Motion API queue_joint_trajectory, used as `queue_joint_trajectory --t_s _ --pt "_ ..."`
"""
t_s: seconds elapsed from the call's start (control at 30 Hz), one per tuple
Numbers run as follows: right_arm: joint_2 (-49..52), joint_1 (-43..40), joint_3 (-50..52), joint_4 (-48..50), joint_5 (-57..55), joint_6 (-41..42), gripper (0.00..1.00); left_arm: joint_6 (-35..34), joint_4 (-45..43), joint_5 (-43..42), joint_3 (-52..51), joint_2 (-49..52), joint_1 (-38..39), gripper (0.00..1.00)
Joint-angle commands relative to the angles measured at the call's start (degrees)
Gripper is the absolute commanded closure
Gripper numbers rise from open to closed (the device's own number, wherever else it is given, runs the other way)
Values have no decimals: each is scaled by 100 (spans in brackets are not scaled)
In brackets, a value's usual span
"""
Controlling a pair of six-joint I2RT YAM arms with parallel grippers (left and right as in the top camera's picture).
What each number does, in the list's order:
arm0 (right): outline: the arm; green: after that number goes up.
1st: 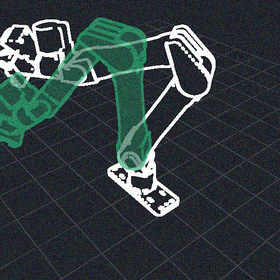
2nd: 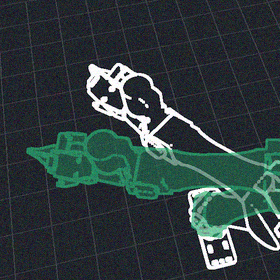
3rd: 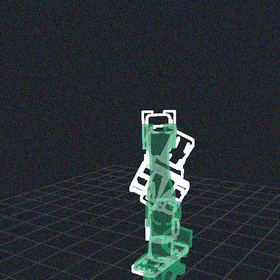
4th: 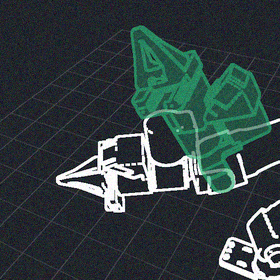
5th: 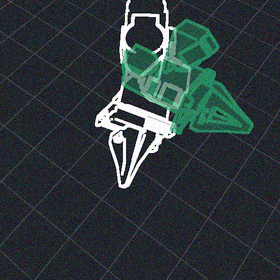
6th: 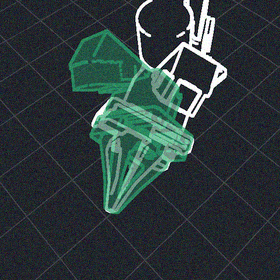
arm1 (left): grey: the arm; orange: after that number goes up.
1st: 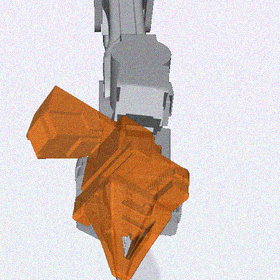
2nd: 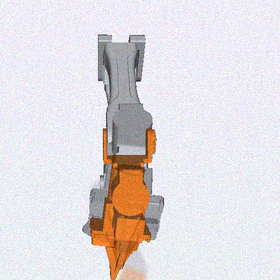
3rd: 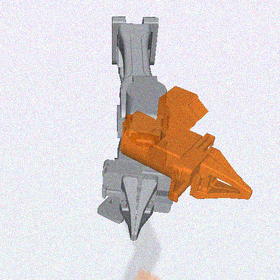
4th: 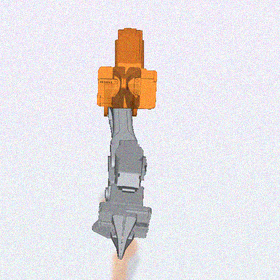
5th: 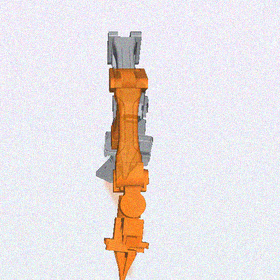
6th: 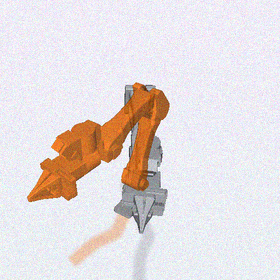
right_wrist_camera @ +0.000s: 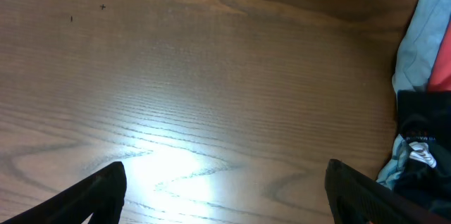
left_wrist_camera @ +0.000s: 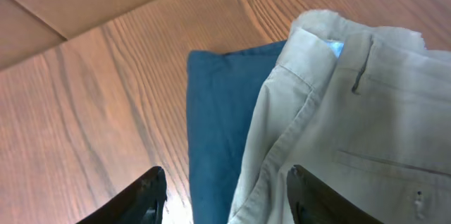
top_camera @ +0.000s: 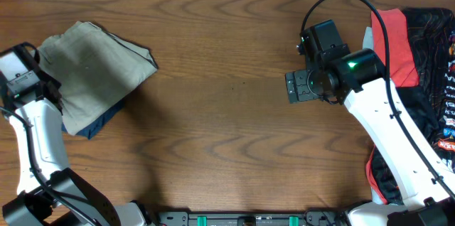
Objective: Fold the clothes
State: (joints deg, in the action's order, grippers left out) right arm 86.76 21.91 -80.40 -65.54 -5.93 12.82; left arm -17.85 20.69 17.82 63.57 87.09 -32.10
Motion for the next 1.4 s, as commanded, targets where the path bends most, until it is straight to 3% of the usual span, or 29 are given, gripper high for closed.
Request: queue_joint_trajectory --t_s 0.0,0.27,0.7,0.87,1.03,1.13,1.37 --pt "-90 -26 -7 -11 -4 39 11 -326 -44 -691 105 -24 31 41" --pt "-87 -24 -7 -2 -2 42 10 -116 -234 -2396 105 -22 719 40" --pt "-87 -24 -7 -55 20 44 10 649 72 -2490 87 654 2835 39" --pt "-87 -24 -7 -111 17 44 11 780 240 -2575 87 1331 3254 35" --pt "-87 -24 -7 -111 20 44 10 927 199 -3331 87 1836 3348 34" --pt "-87 -24 -7 -111 17 44 11 927 151 -3252 87 1965 3340 34" --pt "-87 -24 -7 -116 17 42 10 927 136 -1827 87 2000 3333 33"
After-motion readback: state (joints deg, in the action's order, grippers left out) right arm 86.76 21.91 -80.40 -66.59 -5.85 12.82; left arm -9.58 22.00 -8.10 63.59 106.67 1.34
